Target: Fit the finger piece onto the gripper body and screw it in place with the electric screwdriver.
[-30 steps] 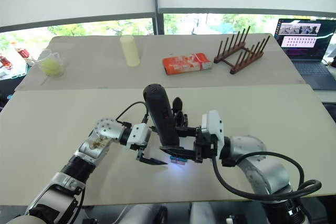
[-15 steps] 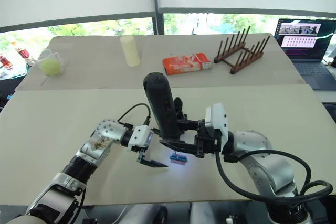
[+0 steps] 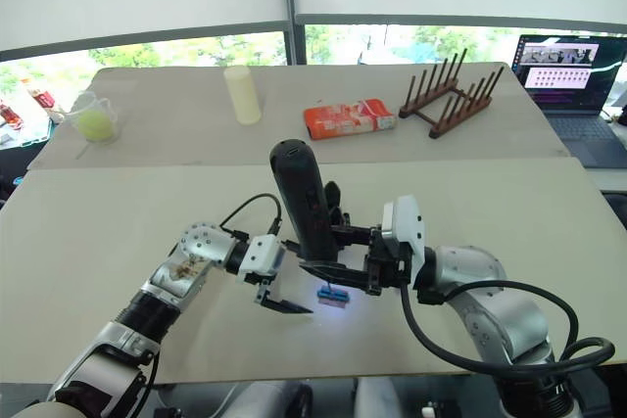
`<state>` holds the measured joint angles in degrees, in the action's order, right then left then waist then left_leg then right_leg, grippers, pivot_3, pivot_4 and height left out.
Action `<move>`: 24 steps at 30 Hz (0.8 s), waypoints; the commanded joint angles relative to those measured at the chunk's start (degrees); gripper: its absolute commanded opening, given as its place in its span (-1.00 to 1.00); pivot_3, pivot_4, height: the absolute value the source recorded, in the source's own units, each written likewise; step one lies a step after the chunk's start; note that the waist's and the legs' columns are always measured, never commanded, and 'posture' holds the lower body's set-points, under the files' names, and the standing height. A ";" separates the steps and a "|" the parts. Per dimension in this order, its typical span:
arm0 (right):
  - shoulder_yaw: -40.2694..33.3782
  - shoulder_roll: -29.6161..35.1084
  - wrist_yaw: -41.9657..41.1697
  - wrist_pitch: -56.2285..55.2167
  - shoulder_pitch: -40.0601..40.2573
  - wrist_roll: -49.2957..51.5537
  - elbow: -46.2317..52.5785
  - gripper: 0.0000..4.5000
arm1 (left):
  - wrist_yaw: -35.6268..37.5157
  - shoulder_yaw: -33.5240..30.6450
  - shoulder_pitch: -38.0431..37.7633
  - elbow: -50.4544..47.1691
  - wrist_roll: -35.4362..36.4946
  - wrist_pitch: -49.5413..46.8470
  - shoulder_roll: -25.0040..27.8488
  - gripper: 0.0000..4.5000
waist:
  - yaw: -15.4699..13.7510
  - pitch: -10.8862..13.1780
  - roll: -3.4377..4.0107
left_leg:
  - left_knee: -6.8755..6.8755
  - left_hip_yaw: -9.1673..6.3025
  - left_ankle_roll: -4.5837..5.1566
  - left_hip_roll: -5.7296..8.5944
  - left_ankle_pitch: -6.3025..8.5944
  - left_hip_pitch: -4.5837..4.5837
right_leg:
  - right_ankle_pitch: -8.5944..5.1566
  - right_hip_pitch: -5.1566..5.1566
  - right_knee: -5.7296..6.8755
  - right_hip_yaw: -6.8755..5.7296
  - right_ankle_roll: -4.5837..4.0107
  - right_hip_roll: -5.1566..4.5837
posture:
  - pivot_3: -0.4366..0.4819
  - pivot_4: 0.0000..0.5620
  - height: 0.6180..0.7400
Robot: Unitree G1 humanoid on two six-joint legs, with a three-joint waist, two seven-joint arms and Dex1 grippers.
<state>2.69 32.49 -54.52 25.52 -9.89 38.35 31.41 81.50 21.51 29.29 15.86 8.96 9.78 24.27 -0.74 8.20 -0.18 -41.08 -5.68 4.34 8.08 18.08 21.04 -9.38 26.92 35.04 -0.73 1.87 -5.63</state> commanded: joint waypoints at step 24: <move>-0.03 -0.80 -0.64 -2.54 -0.96 -0.97 -0.26 -0.15 | -0.55 -0.22 0.49 -1.03 0.08 1.05 -0.13 1.00 | 0.00 0.00 0.00 | 0.00 0.00 0.00 0.00 0.00 -0.01 | 0.00 -0.01 0.00 0.00 0.00 0.00 | -0.05 -0.47 1.00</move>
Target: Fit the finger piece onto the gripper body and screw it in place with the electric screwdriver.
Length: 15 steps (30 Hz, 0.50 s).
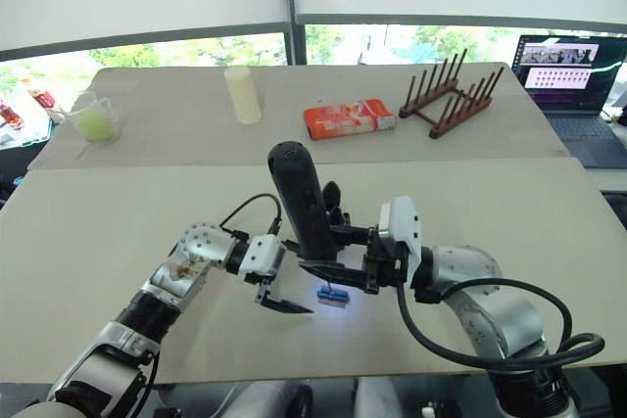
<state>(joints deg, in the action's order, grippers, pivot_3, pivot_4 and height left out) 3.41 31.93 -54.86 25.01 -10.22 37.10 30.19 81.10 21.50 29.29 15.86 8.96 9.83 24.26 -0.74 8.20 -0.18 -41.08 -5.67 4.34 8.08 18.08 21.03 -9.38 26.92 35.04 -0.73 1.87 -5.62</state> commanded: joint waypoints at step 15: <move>-0.71 0.00 -0.85 -2.34 -0.85 0.21 -0.44 -0.15 | -0.37 -0.29 0.50 -1.27 0.07 1.01 -0.01 1.00 | -0.01 0.00 0.00 | 0.00 0.00 0.00 0.00 0.00 -0.03 | 0.00 -0.03 0.00 0.00 0.00 0.00 | -0.05 -0.47 1.00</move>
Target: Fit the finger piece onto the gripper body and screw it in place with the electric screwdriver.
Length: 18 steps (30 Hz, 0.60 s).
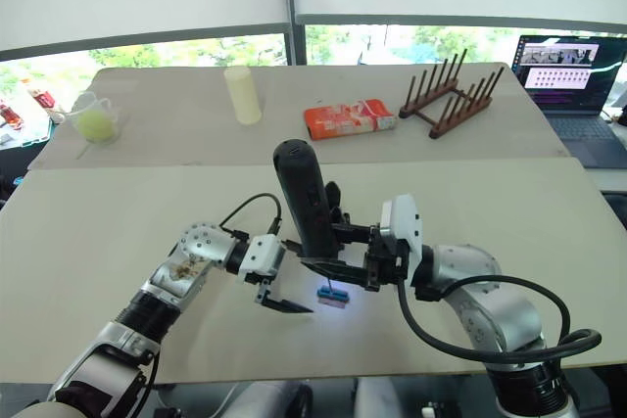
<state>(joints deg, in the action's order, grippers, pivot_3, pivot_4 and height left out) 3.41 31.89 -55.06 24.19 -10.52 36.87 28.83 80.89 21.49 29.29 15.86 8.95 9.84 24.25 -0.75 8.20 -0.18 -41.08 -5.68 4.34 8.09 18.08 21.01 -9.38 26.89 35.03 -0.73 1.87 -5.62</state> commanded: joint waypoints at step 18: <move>-4.08 2.69 2.27 4.14 -5.70 7.35 7.15 -0.15 | -2.06 -3.72 -1.01 -3.05 2.30 -3.12 2.05 1.00 | 0.06 0.00 0.00 | 0.02 0.00 0.00 -0.01 0.00 0.00 | 0.00 0.02 0.00 0.00 0.00 0.00 | -0.05 -0.47 1.00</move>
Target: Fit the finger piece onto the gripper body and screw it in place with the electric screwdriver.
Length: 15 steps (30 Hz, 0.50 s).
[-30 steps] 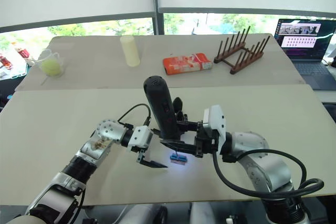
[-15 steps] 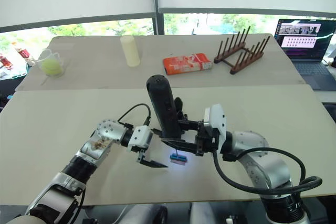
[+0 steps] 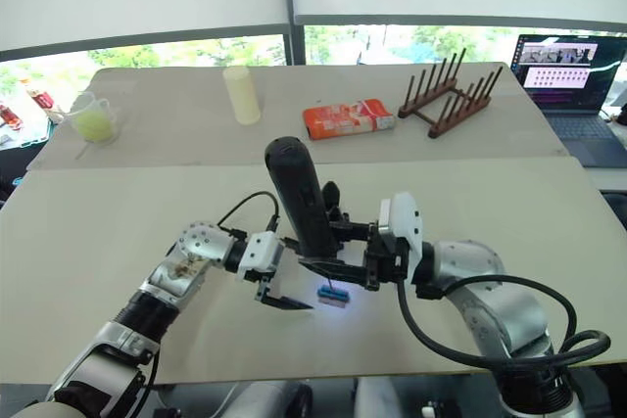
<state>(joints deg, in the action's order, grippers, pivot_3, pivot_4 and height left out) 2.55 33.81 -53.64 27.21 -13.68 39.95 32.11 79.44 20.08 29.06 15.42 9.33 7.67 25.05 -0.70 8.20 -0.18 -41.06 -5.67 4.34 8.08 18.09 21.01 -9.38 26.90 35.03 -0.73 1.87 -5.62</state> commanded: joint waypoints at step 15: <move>-6.60 2.38 9.58 12.24 -17.27 17.70 3.22 -0.15 | -14.22 -7.98 -1.43 -3.38 4.49 -13.07 -3.73 1.00 | -0.09 0.00 0.00 | -0.04 -0.01 0.01 0.01 0.00 0.01 | 0.01 -0.03 -0.02 -0.02 0.00 -0.03 | -0.05 -0.47 1.00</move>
<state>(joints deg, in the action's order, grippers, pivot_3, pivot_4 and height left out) -1.70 35.83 -44.69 39.66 -29.12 55.46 34.12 66.26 11.68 26.46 11.73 14.57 -6.21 22.04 -0.78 8.20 -0.19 -41.10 -5.68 4.35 8.09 18.09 21.02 -9.37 26.87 35.02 -0.75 1.87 -5.66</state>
